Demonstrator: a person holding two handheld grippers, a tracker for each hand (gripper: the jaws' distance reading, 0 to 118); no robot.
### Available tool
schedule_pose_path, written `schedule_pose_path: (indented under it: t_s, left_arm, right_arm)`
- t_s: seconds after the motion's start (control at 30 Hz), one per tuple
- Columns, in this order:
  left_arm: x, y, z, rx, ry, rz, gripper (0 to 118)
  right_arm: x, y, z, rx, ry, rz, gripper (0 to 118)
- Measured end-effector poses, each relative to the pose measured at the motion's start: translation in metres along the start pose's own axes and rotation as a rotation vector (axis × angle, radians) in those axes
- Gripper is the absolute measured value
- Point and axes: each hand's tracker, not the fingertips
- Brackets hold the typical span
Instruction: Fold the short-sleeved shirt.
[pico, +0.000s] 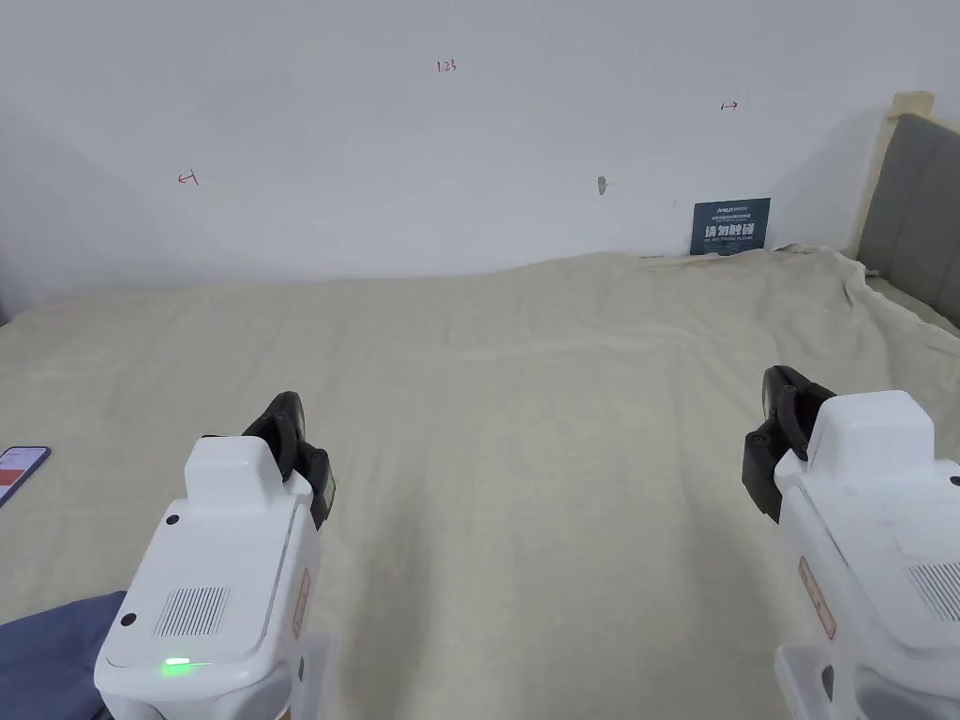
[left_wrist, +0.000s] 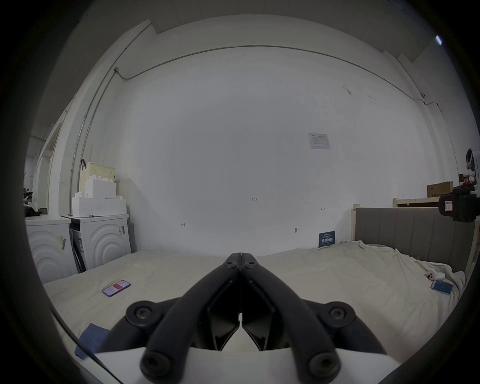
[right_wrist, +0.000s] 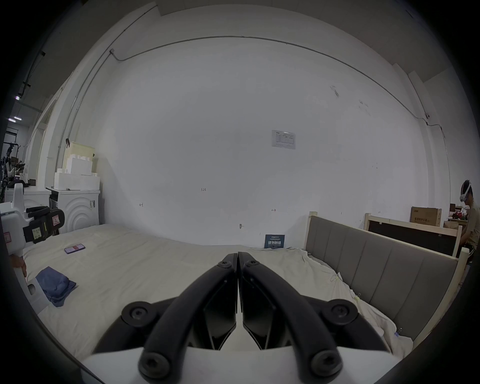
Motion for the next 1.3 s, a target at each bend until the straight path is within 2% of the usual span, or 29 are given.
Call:
schedule_pose_path:
  t_s: [1.3]
  left_arm:
    - [-0.0003,-0.0033,0.0007,-0.006,-0.007,-0.005,0]
  right_arm:
    - [-0.0007,0.0023,0.0022,0.000,0.001,0.014,0]
